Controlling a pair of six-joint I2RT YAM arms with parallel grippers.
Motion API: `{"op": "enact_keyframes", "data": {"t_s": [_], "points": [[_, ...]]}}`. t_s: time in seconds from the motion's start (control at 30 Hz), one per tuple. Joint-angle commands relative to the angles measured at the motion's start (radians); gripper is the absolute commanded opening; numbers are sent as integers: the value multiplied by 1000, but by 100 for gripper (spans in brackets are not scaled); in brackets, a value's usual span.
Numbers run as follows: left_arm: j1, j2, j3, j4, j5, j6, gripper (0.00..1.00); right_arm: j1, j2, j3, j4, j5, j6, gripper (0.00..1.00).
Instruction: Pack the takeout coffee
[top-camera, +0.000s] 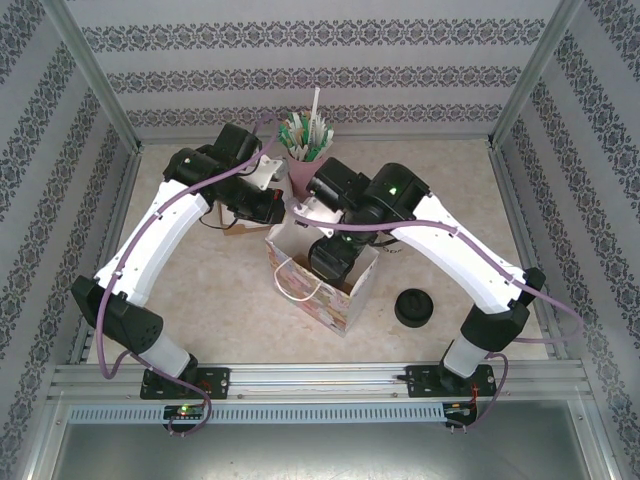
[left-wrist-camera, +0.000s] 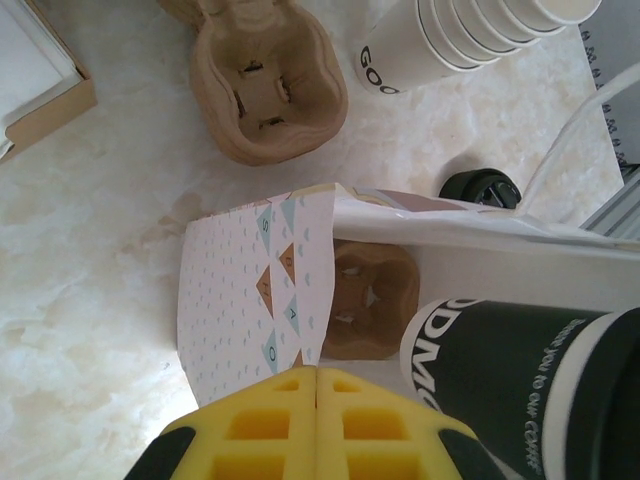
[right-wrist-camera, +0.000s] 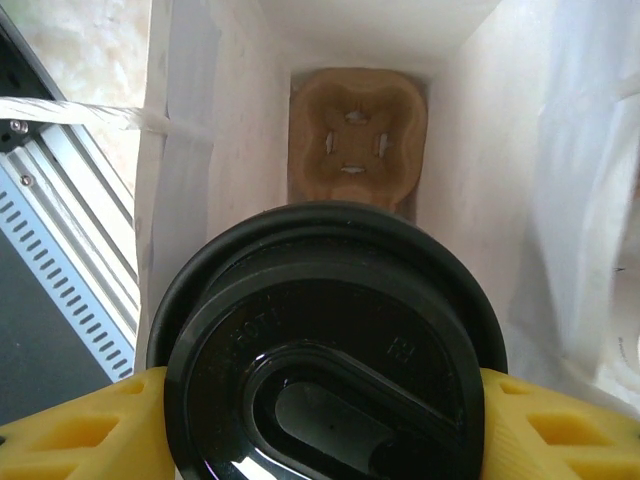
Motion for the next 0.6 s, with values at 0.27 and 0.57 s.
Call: {"op": "enact_keyframes", "data": {"t_s": [0.27, 0.57], "points": [[-8, -24, -36, 47, 4, -25, 0, 20, -21, -86, 68, 20, 55, 60], [-8, -23, -45, 52, -3, -22, 0, 27, -36, -174, 113, 25, 84, 60]]}}
